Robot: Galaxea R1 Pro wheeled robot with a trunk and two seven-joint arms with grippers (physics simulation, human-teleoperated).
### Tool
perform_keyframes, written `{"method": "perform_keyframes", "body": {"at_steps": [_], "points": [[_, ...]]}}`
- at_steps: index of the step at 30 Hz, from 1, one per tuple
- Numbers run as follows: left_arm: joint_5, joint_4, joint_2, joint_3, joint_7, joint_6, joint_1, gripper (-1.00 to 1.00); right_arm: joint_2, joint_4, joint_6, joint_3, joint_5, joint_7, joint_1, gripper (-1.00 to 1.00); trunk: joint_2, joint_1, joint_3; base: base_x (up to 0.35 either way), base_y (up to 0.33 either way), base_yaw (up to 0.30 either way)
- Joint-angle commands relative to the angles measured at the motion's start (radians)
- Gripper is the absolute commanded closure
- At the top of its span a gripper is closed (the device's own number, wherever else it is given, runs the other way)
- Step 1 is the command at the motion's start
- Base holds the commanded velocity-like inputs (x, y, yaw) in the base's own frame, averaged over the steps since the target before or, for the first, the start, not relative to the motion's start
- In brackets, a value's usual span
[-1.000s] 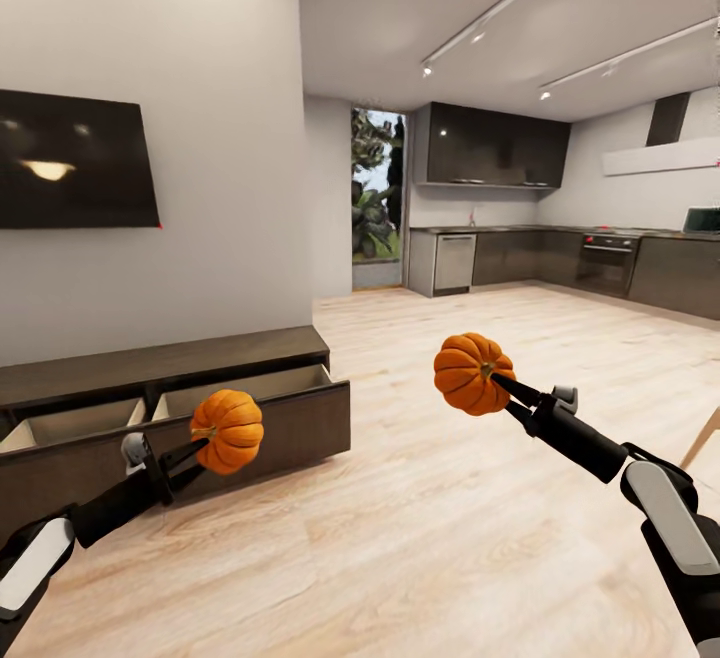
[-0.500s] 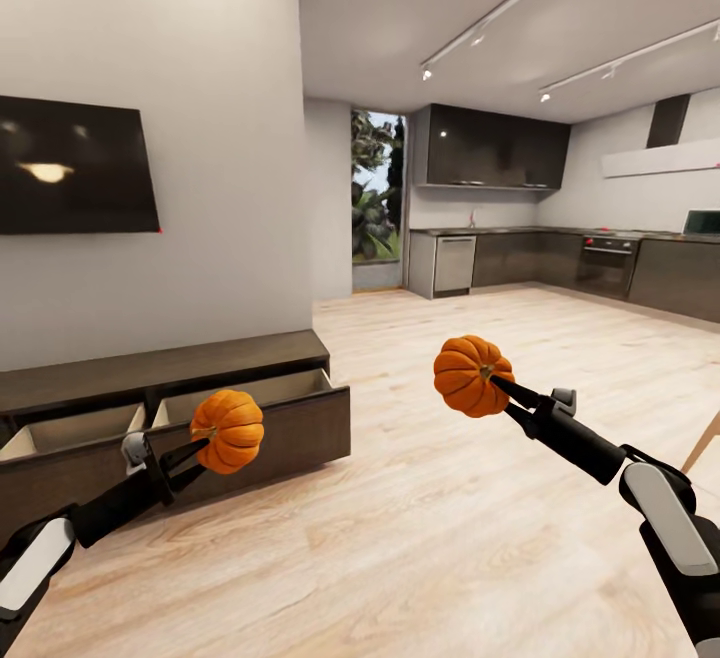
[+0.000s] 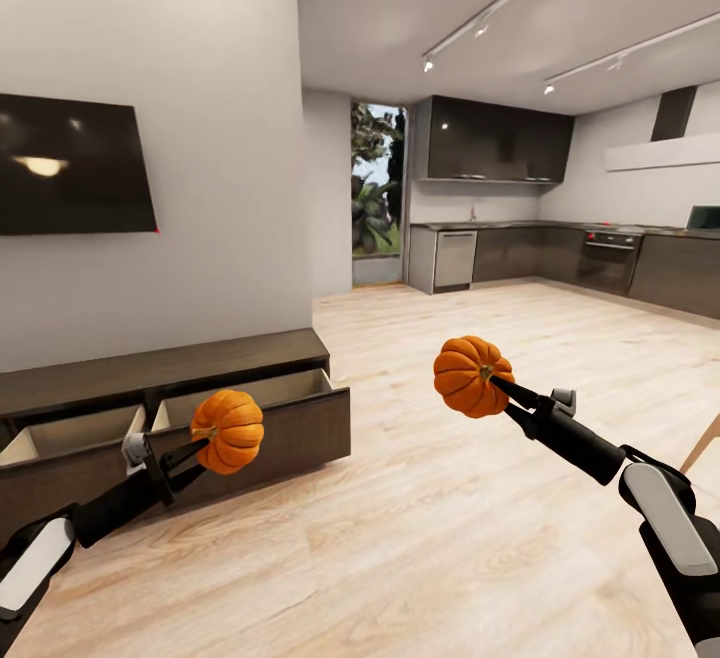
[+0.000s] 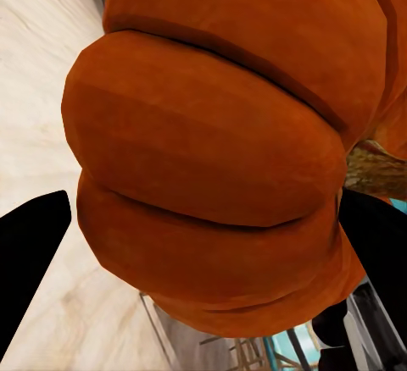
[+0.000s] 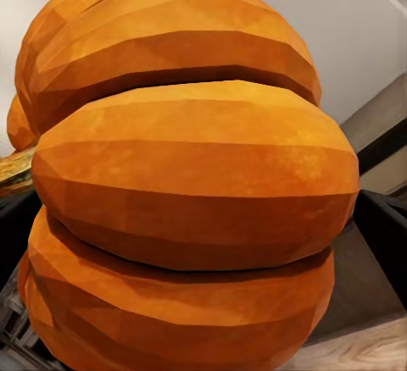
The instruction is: Place each of the two pumpkins and all three candles from the living room inside a cabinet in the living room (use any cabinet), then make sure every cabinet is closed, and position the cauldron so it is next to a table in the living room.
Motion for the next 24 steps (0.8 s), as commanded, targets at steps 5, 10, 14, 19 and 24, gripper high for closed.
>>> {"method": "perform_keyframes", "body": {"at_steps": [5,10,14,19,24], "points": [[0.003,0.000,0.000,0.000,-0.001,0.006,0.000,1.00,0.000,0.000,0.007,-0.001,-0.004,-0.001,-0.001,1.00,0.035,-0.020,0.006,0.000,0.000,0.000],[0.003,0.000,0.000,0.000,-0.001,0.006,0.000,1.00,0.000,0.001,0.007,-0.001,0.026,0.000,-0.001,1.00,0.070,-0.039,0.014,0.000,0.000,0.000],[0.003,-0.001,0.000,0.001,-0.001,0.006,0.000,1.00,0.000,0.001,0.007,-0.001,0.037,0.000,-0.001,1.00,0.098,-0.054,0.020,0.000,0.000,0.000],[0.003,-0.001,0.000,0.000,-0.001,0.006,0.000,1.00,0.000,0.001,0.007,-0.002,0.039,-0.001,0.000,1.00,0.133,-0.073,0.028,0.000,0.000,0.000],[0.003,-0.001,0.000,0.000,-0.001,0.006,0.000,1.00,0.000,0.001,0.007,-0.002,0.038,-0.002,-0.001,1.00,0.168,-0.092,0.035,0.000,0.000,0.000]]}}
